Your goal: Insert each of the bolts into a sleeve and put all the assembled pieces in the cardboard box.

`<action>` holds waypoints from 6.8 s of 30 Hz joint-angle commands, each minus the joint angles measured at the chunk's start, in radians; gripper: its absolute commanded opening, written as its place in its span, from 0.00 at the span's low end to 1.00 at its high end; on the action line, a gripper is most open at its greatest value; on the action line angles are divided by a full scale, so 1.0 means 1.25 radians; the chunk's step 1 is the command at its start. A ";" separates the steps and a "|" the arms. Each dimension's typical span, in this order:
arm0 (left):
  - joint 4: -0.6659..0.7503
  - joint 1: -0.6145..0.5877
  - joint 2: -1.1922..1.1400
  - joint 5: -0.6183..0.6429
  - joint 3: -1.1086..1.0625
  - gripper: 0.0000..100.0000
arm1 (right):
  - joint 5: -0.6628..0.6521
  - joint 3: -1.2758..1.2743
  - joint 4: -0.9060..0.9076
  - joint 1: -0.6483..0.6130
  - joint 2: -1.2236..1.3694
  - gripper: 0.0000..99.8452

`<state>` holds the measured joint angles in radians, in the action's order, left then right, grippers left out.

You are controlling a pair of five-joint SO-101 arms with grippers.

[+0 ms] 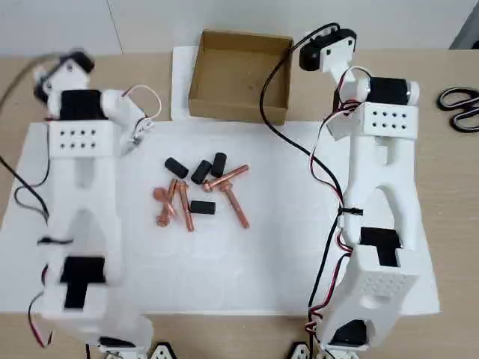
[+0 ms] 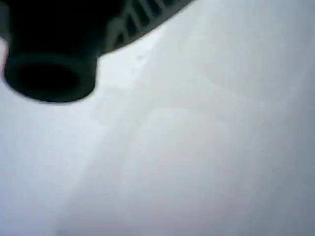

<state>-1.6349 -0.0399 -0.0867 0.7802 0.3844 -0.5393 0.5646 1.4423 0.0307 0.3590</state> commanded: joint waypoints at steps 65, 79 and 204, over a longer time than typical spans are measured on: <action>-0.071 0.020 -0.296 0.223 -0.272 0.05 | -0.006 0.039 -0.077 -0.021 -0.007 0.00; -0.095 0.085 -0.047 0.205 -0.253 0.01 | -0.006 0.039 -0.075 -0.020 -0.007 0.00; 0.357 0.485 0.196 -0.173 -0.217 0.11 | 0.331 -1.678 -1.696 -0.296 -0.953 0.00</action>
<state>-1.1976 0.5432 0.1036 0.5562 0.1112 -0.1174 -1.6003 -0.6751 -0.3406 -0.8071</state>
